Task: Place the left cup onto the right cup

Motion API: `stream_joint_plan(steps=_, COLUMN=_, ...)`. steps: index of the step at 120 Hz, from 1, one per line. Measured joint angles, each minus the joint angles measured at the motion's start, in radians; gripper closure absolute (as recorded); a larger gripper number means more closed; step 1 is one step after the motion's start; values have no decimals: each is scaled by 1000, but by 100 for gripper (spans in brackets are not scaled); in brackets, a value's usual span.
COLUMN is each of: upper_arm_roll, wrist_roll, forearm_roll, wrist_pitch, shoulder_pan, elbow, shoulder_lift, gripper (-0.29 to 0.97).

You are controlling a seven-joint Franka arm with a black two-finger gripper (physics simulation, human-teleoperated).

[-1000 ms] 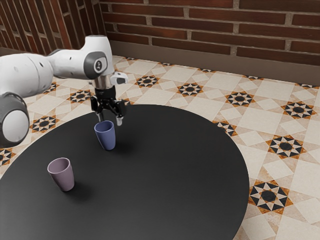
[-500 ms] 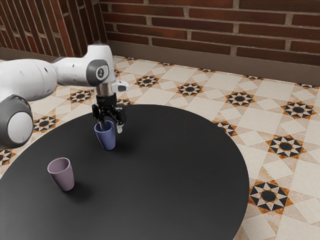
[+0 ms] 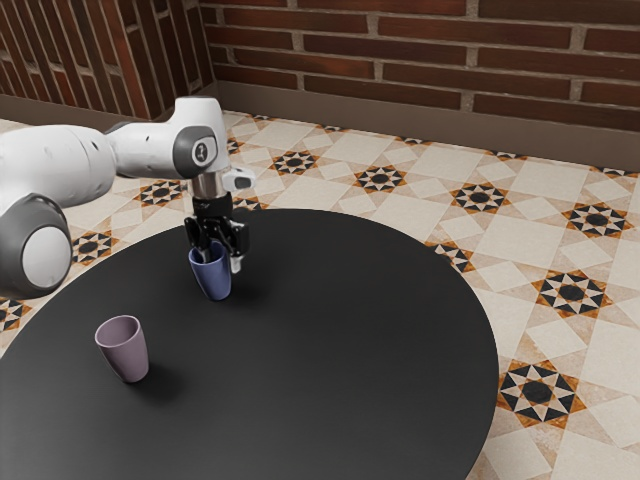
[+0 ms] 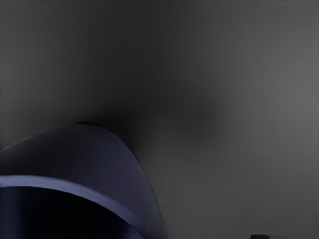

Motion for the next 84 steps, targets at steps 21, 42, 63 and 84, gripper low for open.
stream_joint_plan(steps=21, upper_arm_roll=1, wrist_roll=2, forearm_roll=2, wrist_pitch=0, shoulder_pan=1, elbow=0, shoulder_lift=5, gripper=35)
stream_joint_plan(steps=42, upper_arm_roll=2, wrist_roll=3, forearm_roll=3, wrist_pitch=-1, shoulder_pan=4, elbow=0, shoulder_lift=10, gripper=44)
stream_joint_plan(steps=63, upper_arm_roll=2, wrist_roll=4, forearm_roll=5, wrist_pitch=-1, shoulder_pan=5, elbow=1, shoulder_lift=14, gripper=54)
stream_joint_plan(steps=84, upper_arm_roll=5, wrist_roll=7, forearm_roll=6, wrist_pitch=-2, shoulder_pan=5, elbow=21, shoulder_lift=19, gripper=62)
